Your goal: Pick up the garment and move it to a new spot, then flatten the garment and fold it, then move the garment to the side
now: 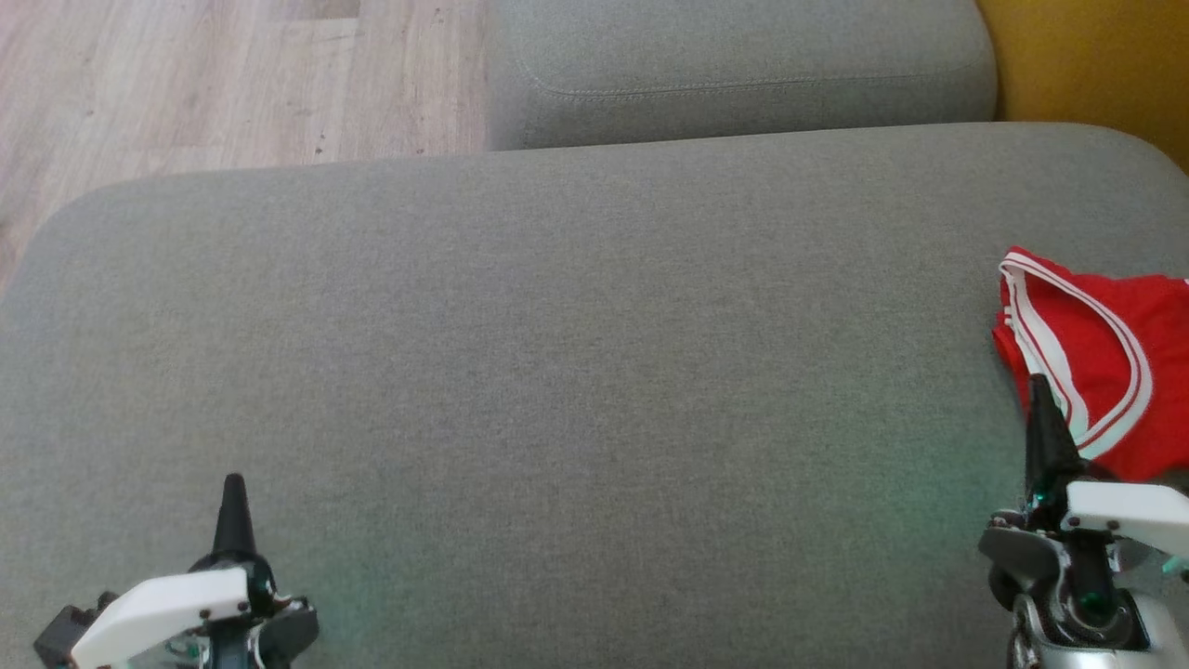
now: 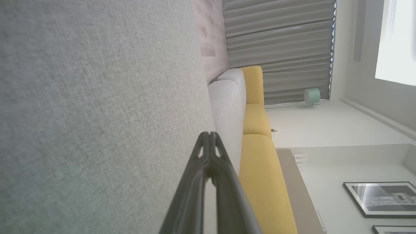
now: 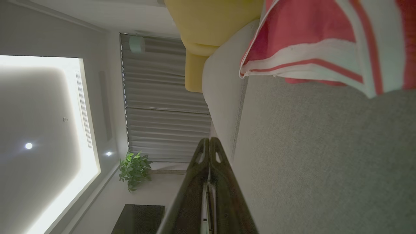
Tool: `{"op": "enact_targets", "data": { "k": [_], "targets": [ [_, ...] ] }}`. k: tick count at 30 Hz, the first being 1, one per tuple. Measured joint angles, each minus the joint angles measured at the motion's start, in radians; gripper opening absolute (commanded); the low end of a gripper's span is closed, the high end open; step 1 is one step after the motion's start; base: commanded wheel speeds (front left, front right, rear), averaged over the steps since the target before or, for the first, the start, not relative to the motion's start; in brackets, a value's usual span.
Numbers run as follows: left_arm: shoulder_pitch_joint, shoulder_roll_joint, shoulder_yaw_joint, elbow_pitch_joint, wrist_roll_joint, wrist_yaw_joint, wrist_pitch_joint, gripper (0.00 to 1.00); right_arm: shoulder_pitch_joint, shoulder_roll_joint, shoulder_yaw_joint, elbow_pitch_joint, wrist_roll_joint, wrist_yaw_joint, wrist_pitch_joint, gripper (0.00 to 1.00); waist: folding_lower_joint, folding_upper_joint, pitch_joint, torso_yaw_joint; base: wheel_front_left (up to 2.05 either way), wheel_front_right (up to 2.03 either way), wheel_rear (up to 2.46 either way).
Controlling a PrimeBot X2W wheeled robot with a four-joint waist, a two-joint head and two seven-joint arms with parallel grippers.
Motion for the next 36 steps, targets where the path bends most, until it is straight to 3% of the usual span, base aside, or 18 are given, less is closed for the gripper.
{"op": "enact_targets", "data": {
  "k": [13, 36],
  "targets": [
    [-0.019, -0.001, 0.010, -0.022, -0.142, -0.016, 0.035, 0.00, 0.020, 0.000, -0.020, -0.040, 0.137, 0.000, 0.036, 0.00, 0.0000, 0.0000, 0.002, -0.009, 0.00, 0.00, 0.00],
    [-0.019, -0.001, 0.012, -0.022, -0.142, -0.016, 0.035, 0.00, 0.020, 0.000, -0.020, -0.042, 0.137, 0.000, 0.036, 0.00, 0.0000, 0.0000, 0.002, -0.009, 0.00, 0.00, 0.00]
  ]
}}
